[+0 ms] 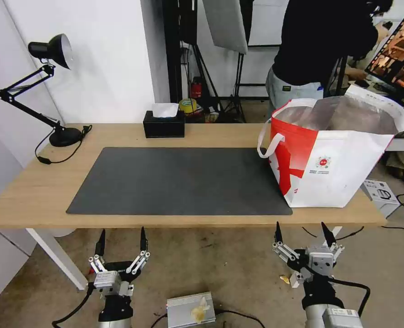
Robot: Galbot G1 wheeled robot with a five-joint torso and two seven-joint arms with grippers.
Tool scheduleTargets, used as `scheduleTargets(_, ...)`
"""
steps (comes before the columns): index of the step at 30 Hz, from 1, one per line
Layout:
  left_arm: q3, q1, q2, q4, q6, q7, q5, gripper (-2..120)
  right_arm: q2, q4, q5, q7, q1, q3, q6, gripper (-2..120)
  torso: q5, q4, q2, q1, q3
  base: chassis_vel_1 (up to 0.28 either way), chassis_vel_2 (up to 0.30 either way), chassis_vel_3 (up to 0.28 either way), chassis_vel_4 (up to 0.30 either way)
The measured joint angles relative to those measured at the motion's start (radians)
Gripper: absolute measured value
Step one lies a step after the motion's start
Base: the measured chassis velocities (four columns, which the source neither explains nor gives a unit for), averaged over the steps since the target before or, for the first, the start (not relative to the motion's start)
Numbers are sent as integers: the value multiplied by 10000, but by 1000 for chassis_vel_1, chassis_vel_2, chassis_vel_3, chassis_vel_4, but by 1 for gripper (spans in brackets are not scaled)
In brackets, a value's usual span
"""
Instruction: Pick up the trash from the table and place it into the takeout bag.
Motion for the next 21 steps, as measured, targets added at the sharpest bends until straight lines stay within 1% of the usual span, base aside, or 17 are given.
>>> scheduleTargets(21,0,-1,0,-5,9,1,-1,100,0,0,0,0,0,0,0,100,0,0,0,0,0,0,0,0,0)
